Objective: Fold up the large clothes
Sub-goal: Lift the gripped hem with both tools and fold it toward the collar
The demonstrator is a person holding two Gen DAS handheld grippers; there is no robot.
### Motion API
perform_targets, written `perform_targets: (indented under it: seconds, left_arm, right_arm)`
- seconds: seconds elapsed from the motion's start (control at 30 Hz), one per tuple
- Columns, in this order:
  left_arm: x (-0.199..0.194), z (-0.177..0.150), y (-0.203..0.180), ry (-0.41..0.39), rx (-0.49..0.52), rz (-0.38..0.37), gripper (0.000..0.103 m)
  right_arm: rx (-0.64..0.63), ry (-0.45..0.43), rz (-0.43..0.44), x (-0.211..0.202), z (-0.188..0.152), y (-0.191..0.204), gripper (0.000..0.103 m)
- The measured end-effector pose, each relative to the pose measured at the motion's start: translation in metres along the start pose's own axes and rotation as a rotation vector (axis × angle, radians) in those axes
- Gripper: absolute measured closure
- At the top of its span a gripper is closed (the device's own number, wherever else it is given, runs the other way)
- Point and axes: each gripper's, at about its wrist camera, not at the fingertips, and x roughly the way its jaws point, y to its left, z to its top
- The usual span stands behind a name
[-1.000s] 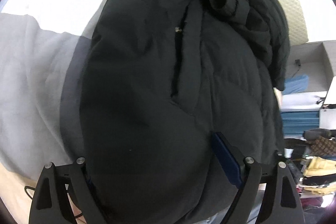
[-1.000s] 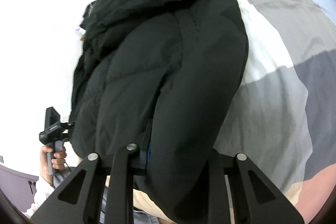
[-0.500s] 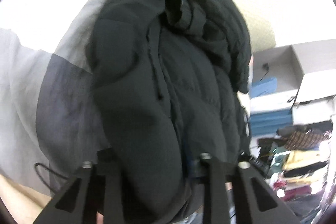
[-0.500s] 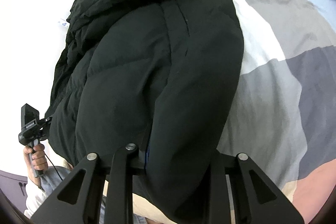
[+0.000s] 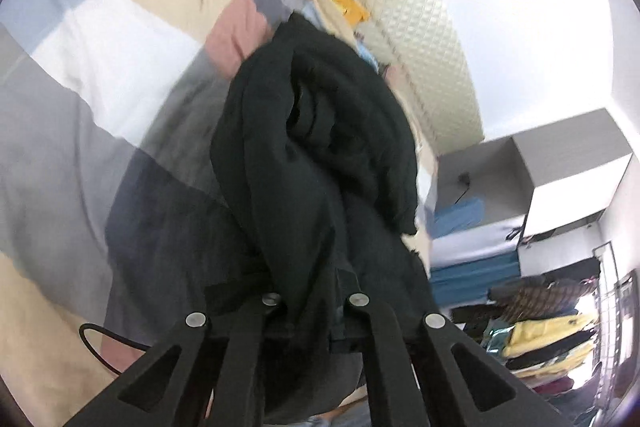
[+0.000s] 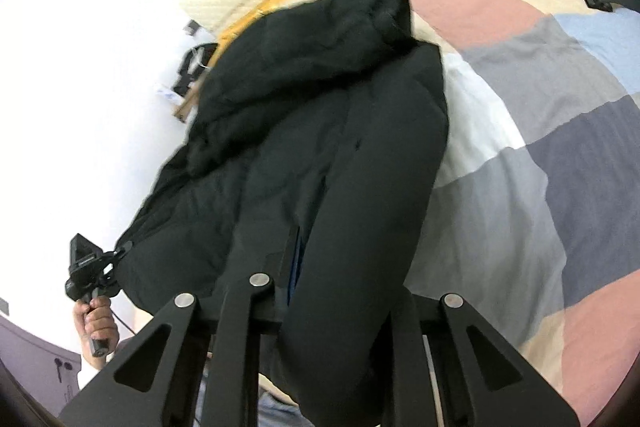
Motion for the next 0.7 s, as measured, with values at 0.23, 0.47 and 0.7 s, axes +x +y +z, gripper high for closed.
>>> perform_targets:
  seconds: [0.23,0.47,0.7]
  left_arm:
    - [-0.056,0.005,-0.045,-0.031,0.065,0.06,0.1]
    - [-0.104,-0.012,-0.095,-0.044,0.111,0.047,0.1]
    - [-0.146,-0.04,-0.147,-0.05,0.2,0.049,0.1]
  right_arm:
    - [0.041,-0.103,0.178,-0.05,0.002,0.015,0.086]
    - [0.031,-0.223,0.283,-0.108,0.005,0.025,0.086]
    - [0.0,-0.284,0.262,-0.162,-0.009,0.047,0.086]
